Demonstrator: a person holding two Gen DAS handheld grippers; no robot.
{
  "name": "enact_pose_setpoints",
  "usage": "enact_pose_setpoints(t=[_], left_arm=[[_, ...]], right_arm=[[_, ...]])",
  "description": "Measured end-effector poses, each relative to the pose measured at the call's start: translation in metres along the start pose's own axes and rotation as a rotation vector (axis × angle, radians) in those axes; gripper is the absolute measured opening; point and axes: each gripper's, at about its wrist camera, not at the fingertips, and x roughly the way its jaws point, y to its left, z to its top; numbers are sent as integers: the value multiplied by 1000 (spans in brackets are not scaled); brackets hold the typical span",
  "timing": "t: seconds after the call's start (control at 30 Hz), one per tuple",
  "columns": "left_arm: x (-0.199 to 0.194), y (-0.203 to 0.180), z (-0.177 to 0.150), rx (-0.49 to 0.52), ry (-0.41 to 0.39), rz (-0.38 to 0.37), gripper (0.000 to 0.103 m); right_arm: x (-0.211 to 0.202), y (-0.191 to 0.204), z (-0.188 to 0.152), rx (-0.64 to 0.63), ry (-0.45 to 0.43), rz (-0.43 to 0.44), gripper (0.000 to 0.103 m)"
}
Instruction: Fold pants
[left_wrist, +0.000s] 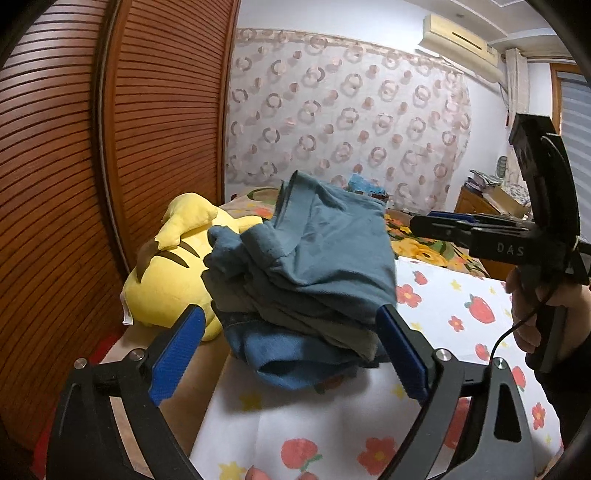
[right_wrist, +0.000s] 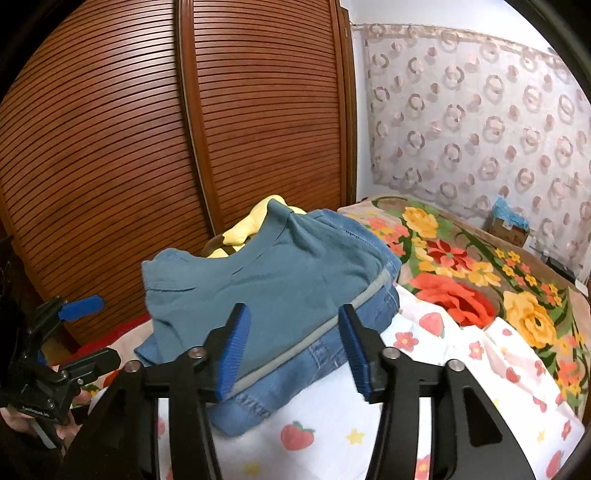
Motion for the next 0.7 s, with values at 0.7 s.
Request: enact_pose_setpoints(t=[0.7], left_arm=[[-49, -48, -14, 111, -38, -15, 94]], right_arm=[[-97, 34, -54, 69, -79, -116, 85]])
